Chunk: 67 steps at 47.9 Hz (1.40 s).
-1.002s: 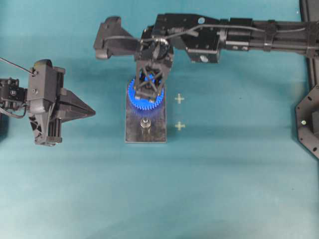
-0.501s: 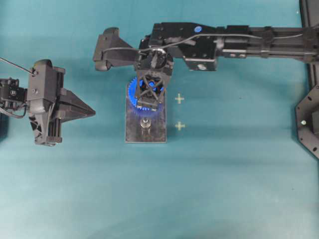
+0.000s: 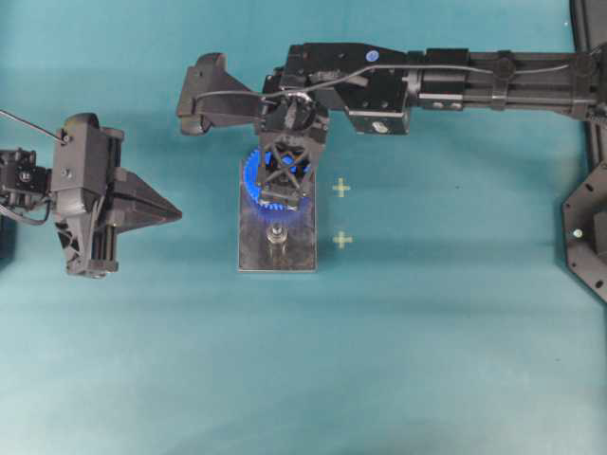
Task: Fit the large gear onto the shaft.
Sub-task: 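Open the right gripper and withdraw it from the seated gear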
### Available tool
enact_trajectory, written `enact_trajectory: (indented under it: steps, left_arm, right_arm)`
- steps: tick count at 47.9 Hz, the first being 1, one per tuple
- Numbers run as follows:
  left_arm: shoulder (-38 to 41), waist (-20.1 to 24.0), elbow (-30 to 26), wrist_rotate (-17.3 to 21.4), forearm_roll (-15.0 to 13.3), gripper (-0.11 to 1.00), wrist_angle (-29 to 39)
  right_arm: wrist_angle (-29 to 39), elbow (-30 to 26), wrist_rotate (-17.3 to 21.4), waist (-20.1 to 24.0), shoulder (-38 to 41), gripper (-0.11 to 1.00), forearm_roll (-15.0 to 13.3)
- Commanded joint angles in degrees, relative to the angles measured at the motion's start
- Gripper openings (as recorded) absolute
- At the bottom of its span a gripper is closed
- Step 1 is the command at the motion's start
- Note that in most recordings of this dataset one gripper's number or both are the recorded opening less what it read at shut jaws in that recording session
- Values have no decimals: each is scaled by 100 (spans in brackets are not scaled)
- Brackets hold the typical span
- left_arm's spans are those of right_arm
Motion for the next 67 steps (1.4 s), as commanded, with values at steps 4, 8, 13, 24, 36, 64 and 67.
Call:
enact_trajectory:
  steps: [4, 8, 13, 24, 36, 64, 67]
  left_arm:
    - [-18, 0, -70, -9, 9, 0, -53]
    - [-18, 0, -79, -9, 9, 0, -62]
    - [-18, 0, -79, 0, 9, 0, -167]
    - [-9, 0, -9, 0, 9, 0, -255]
    - [-9, -26, 9, 0, 9, 0, -466]
    - [-70, -123, 132, 9, 9, 0, -888]
    - [-62, -123, 141, 9, 9, 0, -888]
  right_arm:
    - [70, 281, 0, -9, -659, 75, 0]
    - [-105, 598, -18, -18, -993, 75, 0]
    - [-413, 1134, -9, -35, -1494, 75, 0]
    - [-1063, 2074, 18, -70, -2417, 75, 0]
    - [-1872, 2874, 9, -44, -3270, 75, 9]
    - [-3146, 4588, -18, -26, -4764, 75, 35]
    - [-3542, 4808, -35, -18, -5001, 75, 35]
